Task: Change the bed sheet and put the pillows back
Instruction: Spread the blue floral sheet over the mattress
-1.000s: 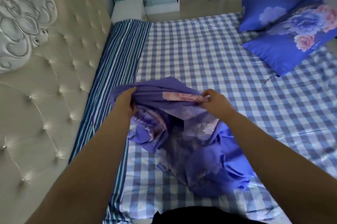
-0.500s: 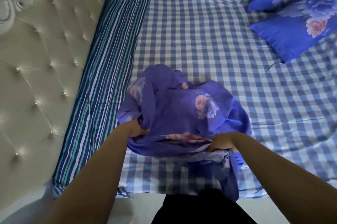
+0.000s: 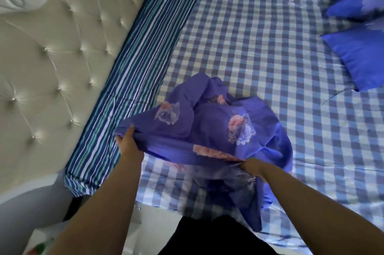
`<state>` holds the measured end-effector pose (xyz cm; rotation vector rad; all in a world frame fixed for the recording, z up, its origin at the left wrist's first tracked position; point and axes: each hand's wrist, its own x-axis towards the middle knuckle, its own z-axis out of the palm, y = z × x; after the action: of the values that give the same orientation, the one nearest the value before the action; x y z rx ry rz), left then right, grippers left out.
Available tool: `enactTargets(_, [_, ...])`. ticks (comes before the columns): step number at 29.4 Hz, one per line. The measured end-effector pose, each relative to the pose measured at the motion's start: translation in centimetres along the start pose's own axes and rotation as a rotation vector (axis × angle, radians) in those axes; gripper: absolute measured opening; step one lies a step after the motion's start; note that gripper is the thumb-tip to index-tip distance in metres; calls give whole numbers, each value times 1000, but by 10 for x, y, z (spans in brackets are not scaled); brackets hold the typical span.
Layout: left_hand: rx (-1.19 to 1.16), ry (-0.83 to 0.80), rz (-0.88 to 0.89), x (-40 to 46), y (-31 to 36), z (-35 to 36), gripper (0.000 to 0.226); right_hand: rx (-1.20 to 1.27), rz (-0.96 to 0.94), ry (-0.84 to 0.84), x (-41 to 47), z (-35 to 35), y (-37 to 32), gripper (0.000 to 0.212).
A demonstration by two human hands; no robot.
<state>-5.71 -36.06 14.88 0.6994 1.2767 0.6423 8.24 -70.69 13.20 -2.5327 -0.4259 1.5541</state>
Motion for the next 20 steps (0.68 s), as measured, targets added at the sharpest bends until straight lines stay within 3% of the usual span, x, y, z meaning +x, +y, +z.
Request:
enactTargets(5, [144,-313,371,-32,87,105,12,757,-181,792,12,-100,-35,36])
enactTargets(7, [214,-424,610,-52,129,135,5,1064,-306,909,5,-127,-55,50])
enactTargets(8, [318,-441,765,-62,146,142,12,1122,-362,949,3,-131,-61,55])
enactTargets(10, [599,-436,1032,-73,161,139,30,982,-395,1000,2,-127,-69,50])
enactTargets(12, [897,-373,1074,-68,148,115,45,596,-319,868,7,-106,-66,40])
enactTargets(13, [1024,-351,956,-59,132,96,53,356,-263,688,10,-90,-61,36])
enactTargets(15, [1222,-308,554,-35,95,51,65,-115,-119,194,7,-52,-48,36])
enactTargets(17, [1485,-290,296,-16,63,1,52,-457,-60,-186,-6,-16,-40,40])
enactTargets(18, [1565,-298,249,-11,52,-19,44,-501,-47,-338,-12,-2,-39,40])
enactTargets(20, [1581,-239,264,-4,45,-47,37,-186,6,-609,-20,22,-45,35])
